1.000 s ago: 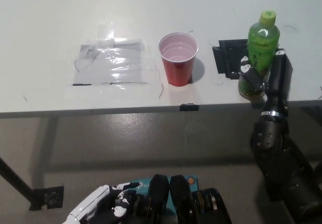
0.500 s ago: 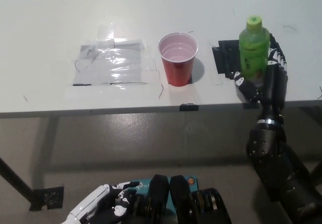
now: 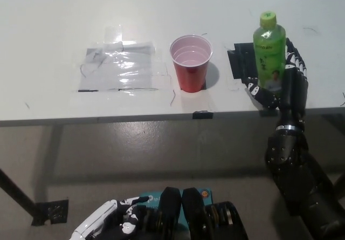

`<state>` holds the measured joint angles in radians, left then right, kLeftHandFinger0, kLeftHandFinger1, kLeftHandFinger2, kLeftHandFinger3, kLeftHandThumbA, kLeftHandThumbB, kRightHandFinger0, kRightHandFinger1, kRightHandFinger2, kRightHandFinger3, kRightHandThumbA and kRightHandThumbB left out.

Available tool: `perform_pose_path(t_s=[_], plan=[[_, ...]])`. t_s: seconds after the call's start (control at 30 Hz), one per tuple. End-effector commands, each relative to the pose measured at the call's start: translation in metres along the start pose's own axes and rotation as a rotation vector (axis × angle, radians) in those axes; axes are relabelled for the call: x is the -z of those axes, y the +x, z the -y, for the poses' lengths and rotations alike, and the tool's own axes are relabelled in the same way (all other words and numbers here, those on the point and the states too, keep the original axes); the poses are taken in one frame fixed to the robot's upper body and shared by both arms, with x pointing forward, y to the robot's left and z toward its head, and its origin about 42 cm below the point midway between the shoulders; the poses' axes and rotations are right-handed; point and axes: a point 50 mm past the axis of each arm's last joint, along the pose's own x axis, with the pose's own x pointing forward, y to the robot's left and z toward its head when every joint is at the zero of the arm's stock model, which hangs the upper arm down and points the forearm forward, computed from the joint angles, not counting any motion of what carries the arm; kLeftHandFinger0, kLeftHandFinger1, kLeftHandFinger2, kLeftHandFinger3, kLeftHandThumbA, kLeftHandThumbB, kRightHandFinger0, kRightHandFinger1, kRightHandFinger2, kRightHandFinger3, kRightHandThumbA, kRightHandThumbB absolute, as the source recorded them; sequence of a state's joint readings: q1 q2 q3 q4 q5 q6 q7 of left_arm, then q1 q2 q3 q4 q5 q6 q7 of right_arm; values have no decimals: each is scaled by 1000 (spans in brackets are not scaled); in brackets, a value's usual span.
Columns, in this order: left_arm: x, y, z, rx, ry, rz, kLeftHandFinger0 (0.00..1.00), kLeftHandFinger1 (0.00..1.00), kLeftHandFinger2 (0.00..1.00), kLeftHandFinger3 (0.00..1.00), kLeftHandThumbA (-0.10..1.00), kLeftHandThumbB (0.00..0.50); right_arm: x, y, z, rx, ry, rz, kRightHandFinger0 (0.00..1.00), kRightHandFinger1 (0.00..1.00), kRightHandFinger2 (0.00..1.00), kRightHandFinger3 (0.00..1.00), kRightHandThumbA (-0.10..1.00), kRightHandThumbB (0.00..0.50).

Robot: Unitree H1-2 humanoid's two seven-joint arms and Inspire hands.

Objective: The robot uses its right hand to pick up a bottle kept in the middle of the desk and tilt it into a cup kept next to it to pour water out

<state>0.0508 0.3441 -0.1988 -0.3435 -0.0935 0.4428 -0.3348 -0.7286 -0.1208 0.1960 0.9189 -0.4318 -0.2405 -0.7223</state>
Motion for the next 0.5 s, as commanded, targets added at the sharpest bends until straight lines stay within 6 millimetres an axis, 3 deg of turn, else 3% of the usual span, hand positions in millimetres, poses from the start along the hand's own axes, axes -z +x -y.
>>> perform_pose_path(t_s=[0.0,0.1,0.27,0.47], plan=[[-5,-3,-2,-17,14,33,803,925,932,1000,1000,500,-4,11,17,11,2,21,1000,1000,1000,1000,958,500],[-5,-3,-2,-14,10,35,801,931,930,1000,1000,492,-3,4,25,1,22,28,1000,1000,1000,1000,927,500],[-4,-4,-2,-18,23,36,810,934,936,1000,1000,500,7,-20,34,-26,-36,41,1000,1000,1000,1000,1000,500],[-5,-4,-3,-17,20,37,798,929,931,1000,1000,492,15,-36,45,-32,-39,35,1000,1000,1000,1000,967,500]])
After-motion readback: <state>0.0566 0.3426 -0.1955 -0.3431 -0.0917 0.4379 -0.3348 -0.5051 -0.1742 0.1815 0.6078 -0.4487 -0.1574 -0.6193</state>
